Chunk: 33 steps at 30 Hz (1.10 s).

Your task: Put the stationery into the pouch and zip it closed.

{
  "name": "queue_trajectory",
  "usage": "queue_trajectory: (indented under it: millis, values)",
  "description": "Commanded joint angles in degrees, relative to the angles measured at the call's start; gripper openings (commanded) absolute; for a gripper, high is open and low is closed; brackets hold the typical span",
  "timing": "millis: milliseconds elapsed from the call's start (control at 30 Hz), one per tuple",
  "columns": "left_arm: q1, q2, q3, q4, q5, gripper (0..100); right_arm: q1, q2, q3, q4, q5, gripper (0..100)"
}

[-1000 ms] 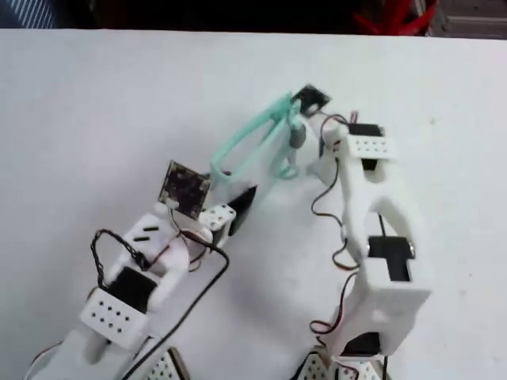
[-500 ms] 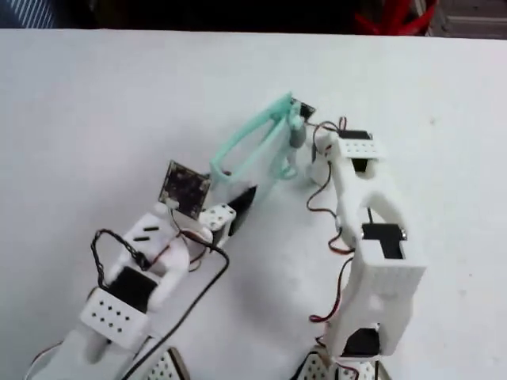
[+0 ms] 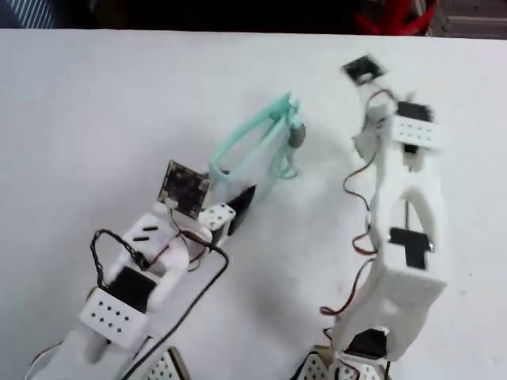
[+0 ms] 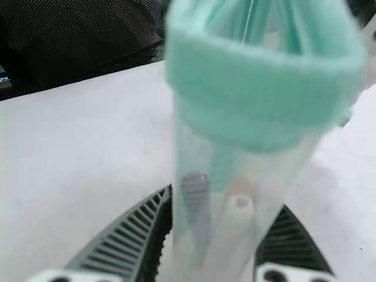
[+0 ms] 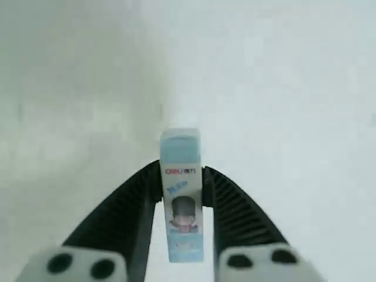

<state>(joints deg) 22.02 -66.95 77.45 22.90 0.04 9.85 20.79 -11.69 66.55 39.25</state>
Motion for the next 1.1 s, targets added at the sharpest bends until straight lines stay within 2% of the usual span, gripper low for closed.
queue_trajectory:
  millis: [0,500,700,933,1067]
  values:
    - [-0.57,-0.57,-1.49,-1.14,0.62,22,1.45,-9.1,-2.9,5.32,-1.58,1.8]
    - [-0.57,-0.57,-1.49,-0.88,0.62,22,1.54,-30.73,-2.81,23.78,-1.93,1.8]
    - [-0.31,-0.57,-1.49,-0.79,0.62,22,0.75,-41.54,0.18,24.66,-8.18,1.8]
    - [-0.48,-0.57,-1.49,-0.88,0.62,22,-11.47,-58.86,13.8,20.53,-9.58,1.8]
    - [-0.22,-0.57,-1.49,-0.88,0.62,22,-22.46,-66.24,8.0,20.18,-20.31,1.8]
